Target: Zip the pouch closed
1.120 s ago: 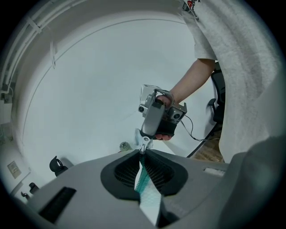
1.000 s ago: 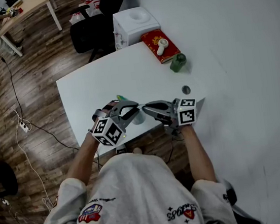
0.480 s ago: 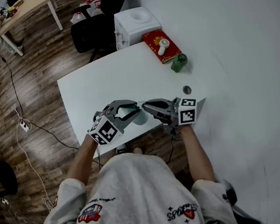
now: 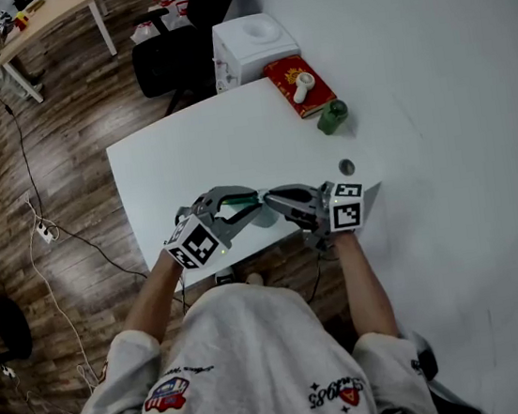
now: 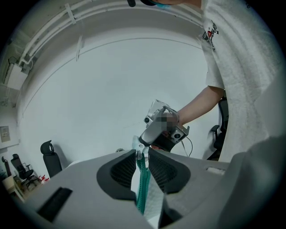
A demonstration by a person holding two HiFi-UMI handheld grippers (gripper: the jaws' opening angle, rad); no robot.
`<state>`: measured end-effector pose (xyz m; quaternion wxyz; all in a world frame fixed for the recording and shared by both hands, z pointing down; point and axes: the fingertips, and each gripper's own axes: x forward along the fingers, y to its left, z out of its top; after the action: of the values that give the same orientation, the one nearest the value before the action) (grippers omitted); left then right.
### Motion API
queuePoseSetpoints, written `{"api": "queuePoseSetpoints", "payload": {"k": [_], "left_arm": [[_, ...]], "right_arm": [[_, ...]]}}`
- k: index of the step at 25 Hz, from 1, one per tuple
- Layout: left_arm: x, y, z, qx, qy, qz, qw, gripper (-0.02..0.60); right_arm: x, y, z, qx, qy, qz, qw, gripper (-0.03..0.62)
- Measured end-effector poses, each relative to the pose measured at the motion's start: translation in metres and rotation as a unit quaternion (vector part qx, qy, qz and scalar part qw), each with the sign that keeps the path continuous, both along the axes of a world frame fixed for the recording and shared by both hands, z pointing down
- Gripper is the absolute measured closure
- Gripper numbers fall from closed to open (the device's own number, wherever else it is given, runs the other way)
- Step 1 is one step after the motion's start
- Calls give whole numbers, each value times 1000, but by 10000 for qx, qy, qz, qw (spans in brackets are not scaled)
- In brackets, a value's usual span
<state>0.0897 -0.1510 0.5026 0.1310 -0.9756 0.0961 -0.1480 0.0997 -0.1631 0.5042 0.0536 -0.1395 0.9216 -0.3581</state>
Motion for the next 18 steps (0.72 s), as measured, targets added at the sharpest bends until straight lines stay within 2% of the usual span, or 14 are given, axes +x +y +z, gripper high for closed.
{"api": "queuePoseSetpoints", "payload": {"k": [5, 18], "left_arm": [[2, 1, 10, 42, -224, 69, 9997, 532], [-1, -1, 6, 28, -50, 71, 10000, 546]], "right_arm": [[0, 0, 5, -32, 96, -64, 9999, 586], [3, -1, 5, -142, -130, 8, 9998, 588]]}}
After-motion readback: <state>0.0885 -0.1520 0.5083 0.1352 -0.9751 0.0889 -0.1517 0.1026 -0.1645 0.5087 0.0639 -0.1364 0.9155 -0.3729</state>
